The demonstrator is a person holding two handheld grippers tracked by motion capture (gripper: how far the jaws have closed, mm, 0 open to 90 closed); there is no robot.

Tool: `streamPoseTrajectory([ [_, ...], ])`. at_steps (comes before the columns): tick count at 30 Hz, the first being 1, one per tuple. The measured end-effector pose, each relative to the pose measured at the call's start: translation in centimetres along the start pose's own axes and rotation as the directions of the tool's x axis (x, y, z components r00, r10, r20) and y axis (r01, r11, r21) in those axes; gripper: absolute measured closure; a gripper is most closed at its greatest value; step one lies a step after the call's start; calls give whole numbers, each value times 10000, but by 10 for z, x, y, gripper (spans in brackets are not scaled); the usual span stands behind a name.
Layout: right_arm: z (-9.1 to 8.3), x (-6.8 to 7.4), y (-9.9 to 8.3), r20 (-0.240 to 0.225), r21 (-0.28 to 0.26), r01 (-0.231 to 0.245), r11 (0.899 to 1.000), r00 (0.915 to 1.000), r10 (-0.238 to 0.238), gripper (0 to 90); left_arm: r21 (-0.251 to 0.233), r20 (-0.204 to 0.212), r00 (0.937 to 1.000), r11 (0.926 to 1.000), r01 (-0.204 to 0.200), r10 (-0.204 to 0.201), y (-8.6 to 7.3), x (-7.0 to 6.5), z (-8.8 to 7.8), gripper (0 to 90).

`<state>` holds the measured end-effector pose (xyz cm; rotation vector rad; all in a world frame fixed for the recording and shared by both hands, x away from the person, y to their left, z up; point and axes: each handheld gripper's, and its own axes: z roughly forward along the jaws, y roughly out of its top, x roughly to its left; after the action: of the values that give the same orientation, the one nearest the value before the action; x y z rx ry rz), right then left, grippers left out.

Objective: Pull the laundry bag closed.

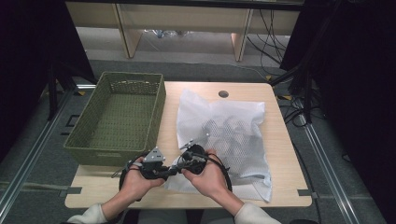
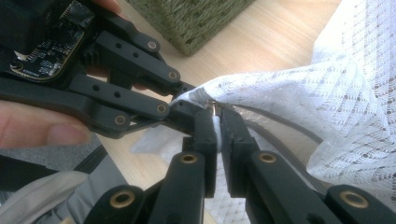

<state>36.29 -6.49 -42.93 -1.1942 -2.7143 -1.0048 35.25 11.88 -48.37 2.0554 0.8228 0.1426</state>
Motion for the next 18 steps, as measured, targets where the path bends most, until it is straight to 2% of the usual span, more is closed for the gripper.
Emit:
streamPoseTrajectory([
  [2,0,0,0,19,-2,-6,10000,10000,6,872,-73,66,9998,9997,213,-213,0,0,0,871],
  [3,0,0,0,44,64,-164,9998,9999,163,872,-126,-34,9999,9998,127,-128,1,0,-1,871],
  [5,0,-2,0,84,84,-249,9997,9997,248,872,-213,59,9999,9997,129,-128,1,-1,-1,871],
  [7,0,-4,-1,-113,128,-476,9988,9988,478,872,-211,66,9999,9997,80,-79,1,-1,-1,871],
  [8,0,-5,-1,25,87,-371,9993,9993,371,872,-254,13,9995,9992,322,-322,0,-2,0,871],
  [9,0,-6,-1,2,62,-277,9996,9996,277,872,-256,43,9999,9996,147,-146,1,-2,0,871],
  [10,0,-4,-1,46,138,-435,9990,9990,435,872,-321,33,9999,9994,124,-123,1,-2,0,871],
  [12,1,-6,-2,33,213,-330,9992,9995,329,872,-303,53,10000,9995,-27,29,1,-2,-1,871],
  [13,1,-6,-2,282,229,-363,9991,9990,357,872,-146,35,9999,9998,-115,115,2,-1,-3,871],
  [14,0,-7,-2,241,271,-456,9986,9987,450,872,-146,35,9999,9998,-115,115,2,-1,-3,871],
  [15,0,-10,-3,270,239,-324,9992,9991,318,872,-88,391,9992,9999,64,-61,3,-3,-5,871],
  [17,1,-12,-4,121,260,-479,9985,9988,476,872,-35,413,9991,10000,67,-66,3,-3,-4,871],
  [18,1,-13,-4,133,280,-326,9991,9994,323,872,-115,352,9994,9999,43,-39,2,-3,-3,872],
])
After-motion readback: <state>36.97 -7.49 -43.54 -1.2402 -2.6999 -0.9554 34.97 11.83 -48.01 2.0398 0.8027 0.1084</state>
